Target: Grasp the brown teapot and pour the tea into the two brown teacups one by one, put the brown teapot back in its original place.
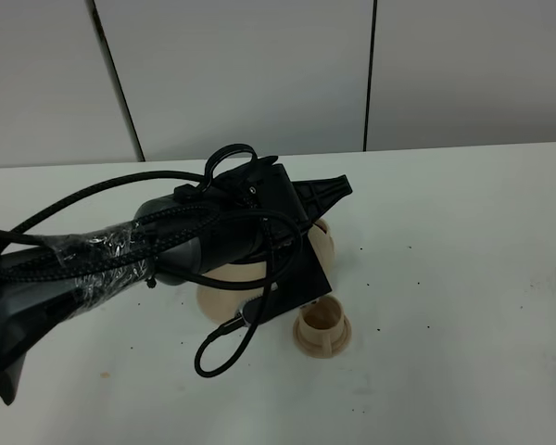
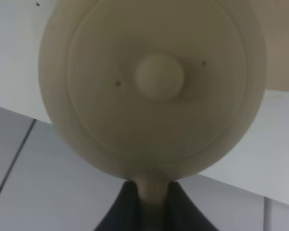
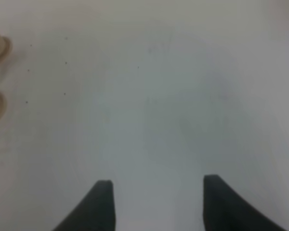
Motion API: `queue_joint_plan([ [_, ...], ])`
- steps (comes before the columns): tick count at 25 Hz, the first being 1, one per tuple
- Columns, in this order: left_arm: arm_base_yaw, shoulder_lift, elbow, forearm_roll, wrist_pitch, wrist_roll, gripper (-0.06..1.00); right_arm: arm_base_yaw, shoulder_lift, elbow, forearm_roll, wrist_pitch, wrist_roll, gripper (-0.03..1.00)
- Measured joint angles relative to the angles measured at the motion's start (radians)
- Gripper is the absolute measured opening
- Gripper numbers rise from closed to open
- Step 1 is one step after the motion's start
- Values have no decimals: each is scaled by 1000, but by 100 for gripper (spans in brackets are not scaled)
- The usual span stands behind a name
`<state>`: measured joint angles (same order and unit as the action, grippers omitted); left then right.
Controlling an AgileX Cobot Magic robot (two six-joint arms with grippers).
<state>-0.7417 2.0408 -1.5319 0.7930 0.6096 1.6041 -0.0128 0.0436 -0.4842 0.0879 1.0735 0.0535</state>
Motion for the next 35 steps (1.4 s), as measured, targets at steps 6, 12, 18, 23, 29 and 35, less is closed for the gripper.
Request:
queue_joint_plan([
  [6, 0, 0, 0, 0, 0, 12, 17, 0, 0, 0, 0, 0, 0, 41],
  [12, 0, 0, 0, 3, 0, 24, 17, 0, 0, 0, 0, 0, 0, 41],
  [18, 0, 0, 0, 22, -3, 29, 17, 0, 0, 0, 0, 0, 0, 41],
  [23, 0, 0, 0, 25, -14, 39, 17, 0, 0, 0, 0, 0, 0, 41],
  [29, -2, 0, 0, 29, -24, 48, 17, 0, 0, 0, 0, 0, 0, 41],
  [35, -10, 0, 0, 30, -27, 60, 17, 0, 0, 0, 0, 0, 0, 41],
])
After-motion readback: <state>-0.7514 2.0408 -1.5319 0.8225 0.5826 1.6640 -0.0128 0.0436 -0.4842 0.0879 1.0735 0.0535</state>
